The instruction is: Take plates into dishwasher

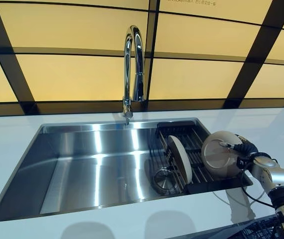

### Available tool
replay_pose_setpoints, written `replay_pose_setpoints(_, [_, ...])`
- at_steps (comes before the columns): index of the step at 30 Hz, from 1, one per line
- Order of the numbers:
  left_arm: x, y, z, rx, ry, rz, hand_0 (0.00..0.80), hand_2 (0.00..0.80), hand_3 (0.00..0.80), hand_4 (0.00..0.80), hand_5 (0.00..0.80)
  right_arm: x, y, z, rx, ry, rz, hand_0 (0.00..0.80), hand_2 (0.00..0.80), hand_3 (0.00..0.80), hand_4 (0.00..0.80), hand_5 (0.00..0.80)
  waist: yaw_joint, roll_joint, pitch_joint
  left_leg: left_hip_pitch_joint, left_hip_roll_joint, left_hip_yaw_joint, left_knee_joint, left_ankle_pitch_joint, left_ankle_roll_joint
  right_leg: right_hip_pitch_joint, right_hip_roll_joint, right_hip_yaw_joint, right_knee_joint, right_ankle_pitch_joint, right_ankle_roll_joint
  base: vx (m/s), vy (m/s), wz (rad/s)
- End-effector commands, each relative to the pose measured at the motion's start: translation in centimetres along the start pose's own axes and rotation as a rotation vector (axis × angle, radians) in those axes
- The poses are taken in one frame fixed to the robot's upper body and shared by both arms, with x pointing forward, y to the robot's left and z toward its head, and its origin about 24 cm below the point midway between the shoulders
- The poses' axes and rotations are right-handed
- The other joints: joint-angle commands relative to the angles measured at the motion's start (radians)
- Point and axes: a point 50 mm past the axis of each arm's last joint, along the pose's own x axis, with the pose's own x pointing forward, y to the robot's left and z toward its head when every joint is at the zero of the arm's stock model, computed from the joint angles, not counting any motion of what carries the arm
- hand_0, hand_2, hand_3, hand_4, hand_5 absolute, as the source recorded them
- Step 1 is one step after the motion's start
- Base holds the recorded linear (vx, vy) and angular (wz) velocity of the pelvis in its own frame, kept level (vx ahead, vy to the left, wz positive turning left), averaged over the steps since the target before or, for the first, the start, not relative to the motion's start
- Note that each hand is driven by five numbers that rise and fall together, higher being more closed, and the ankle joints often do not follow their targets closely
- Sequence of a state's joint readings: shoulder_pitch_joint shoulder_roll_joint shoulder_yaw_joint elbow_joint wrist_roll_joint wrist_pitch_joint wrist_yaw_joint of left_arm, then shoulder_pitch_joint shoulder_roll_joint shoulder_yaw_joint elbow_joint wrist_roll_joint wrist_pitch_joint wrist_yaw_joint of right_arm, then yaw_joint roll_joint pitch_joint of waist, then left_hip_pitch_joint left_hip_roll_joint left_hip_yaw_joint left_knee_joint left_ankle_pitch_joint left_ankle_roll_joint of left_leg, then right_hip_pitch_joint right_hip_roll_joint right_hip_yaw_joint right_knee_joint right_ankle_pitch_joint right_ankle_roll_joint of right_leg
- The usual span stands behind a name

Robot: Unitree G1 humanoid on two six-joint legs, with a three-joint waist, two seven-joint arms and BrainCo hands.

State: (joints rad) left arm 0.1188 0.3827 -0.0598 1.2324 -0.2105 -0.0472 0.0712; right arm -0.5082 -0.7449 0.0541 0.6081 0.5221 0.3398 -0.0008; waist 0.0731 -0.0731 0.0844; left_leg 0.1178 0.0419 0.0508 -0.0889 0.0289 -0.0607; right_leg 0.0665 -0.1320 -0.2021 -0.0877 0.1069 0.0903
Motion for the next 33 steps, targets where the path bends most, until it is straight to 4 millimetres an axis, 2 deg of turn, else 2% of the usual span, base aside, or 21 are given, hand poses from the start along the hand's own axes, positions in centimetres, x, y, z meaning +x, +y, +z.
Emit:
replay_pose_setpoints(1, [0.4,-0.9,6.3,0.048,-0.195,-0.030,0.000,0.000,0.000,0.000,0.000,0.6,2.0,3.9,-0.059,-0.098,0.060,0.000,0.000,0.000,0.000,0.000,0.028,-0.004,-0.015,0.001,-0.040,0.017,0.023,-0.057,0.031,0.033,-0.016,0.010,0.050,-0.052,0.049,0.000,0.000,0.00])
replay_pose_setpoints(4, [0.4,-0.9,6.3,0.047,-0.198,-0.030,0.000,0.000,0.000,0.000,0.000,0.6,2.3,3.6,-0.065,-0.084,0.071,0.000,0.000,0.000,0.000,0.000,0.028,-0.005,-0.014,0.000,-0.041,0.017,0.023,-0.057,0.032,0.034,-0.016,0.011,0.050,-0.052,0.050,0.000,0.000,0.00])
replay_pose_setpoints(5, [0.4,-0.9,6.3,0.045,-0.200,-0.030,0.000,0.000,0.000,0.000,0.000,0.6,2.4,3.4,-0.071,-0.073,0.071,0.094,0.094,0.094,0.094,0.094,0.028,-0.004,-0.012,-0.001,-0.040,0.018,0.023,-0.057,0.033,0.033,-0.018,0.011,0.051,-0.052,0.050,0.000,0.000,0.00])
replay_pose_setpoints(6, [0.4,-0.9,6.4,0.045,-0.200,-0.030,0.000,0.000,0.000,0.000,0.000,0.6,2.4,3.3,-0.072,-0.072,0.071,0.116,0.116,0.116,0.116,0.116,0.028,-0.004,-0.012,-0.001,-0.041,0.018,0.023,-0.057,0.033,0.033,-0.018,0.011,0.051,-0.052,0.050,0.000,0.000,0.00])
replay_pose_setpoints(7, [0.4,-0.9,6.4,0.044,-0.201,-0.030,0.000,0.000,0.000,0.000,0.000,0.6,2.5,3.1,-0.073,-0.069,0.073,0.292,0.292,0.292,0.292,0.292,0.028,-0.004,-0.011,-0.001,-0.041,0.017,0.023,-0.057,0.033,0.033,-0.018,0.012,0.051,-0.052,0.050,0.000,0.000,0.00])
replay_pose_setpoints(8, [0.4,-1.0,6.4,0.042,-0.204,-0.029,0.000,0.000,0.000,0.000,0.000,0.6,2.6,2.9,-0.075,-0.064,0.071,0.402,0.402,0.402,0.402,0.402,0.027,-0.004,-0.011,0.000,-0.041,0.016,0.023,-0.058,0.034,0.033,-0.018,0.013,0.053,-0.053,0.050,0.000,0.000,0.00])
replay_pose_setpoints(10, [0.4,-1.0,6.5,0.041,-0.207,-0.030,0.000,0.000,0.000,0.000,0.000,0.6,2.6,2.8,-0.071,-0.064,0.069,0.477,0.477,0.477,0.477,0.477,0.027,-0.003,-0.010,0.000,-0.041,0.015,0.023,-0.057,0.034,0.033,-0.018,0.015,0.053,-0.052,0.050,0.000,0.000,0.00])
replay_pose_setpoints(12, [0.4,-0.9,6.5,0.039,-0.209,-0.030,0.000,0.000,0.000,0.000,0.000,0.6,2.7,2.7,-0.076,-0.069,0.065,0.627,0.627,0.627,0.627,0.627,0.027,-0.003,-0.010,0.000,-0.042,0.014,0.023,-0.057,0.035,0.034,-0.018,0.016,0.053,-0.052,0.050,0.000,0.000,0.00])
replay_pose_setpoints(15, [0.4,-0.8,6.5,0.037,-0.208,-0.029,0.000,0.000,0.000,0.000,0.000,0.5,2.9,2.7,-0.070,-0.079,0.066,0.800,0.800,0.800,0.800,0.800,0.026,-0.001,-0.010,0.001,-0.043,0.013,0.022,-0.057,0.036,0.035,-0.018,0.018,0.053,-0.053,0.051,0.000,0.000,0.00])
replay_pose_setpoints(26, [0.3,-0.8,6.4,0.029,-0.208,-0.027,0.000,0.000,0.000,0.000,0.000,0.4,2.9,3.1,-0.069,-0.118,0.053,0.800,0.800,0.800,0.800,0.800,0.025,0.003,-0.009,0.003,-0.045,0.012,0.023,-0.058,0.040,0.034,-0.023,0.018,0.062,-0.055,0.053,0.000,0.000,0.00])
replay_pose_setpoints(33, [0.3,-0.8,6.4,0.023,-0.208,-0.028,0.000,0.000,0.000,0.000,0.000,-0.1,2.6,4.7,-0.050,-0.230,0.017,0.800,0.800,0.800,0.800,0.800,0.023,0.004,-0.008,0.004,-0.044,0.013,0.023,-0.059,0.041,0.035,-0.023,0.019,0.063,-0.055,0.054,0.000,0.000,0.00])
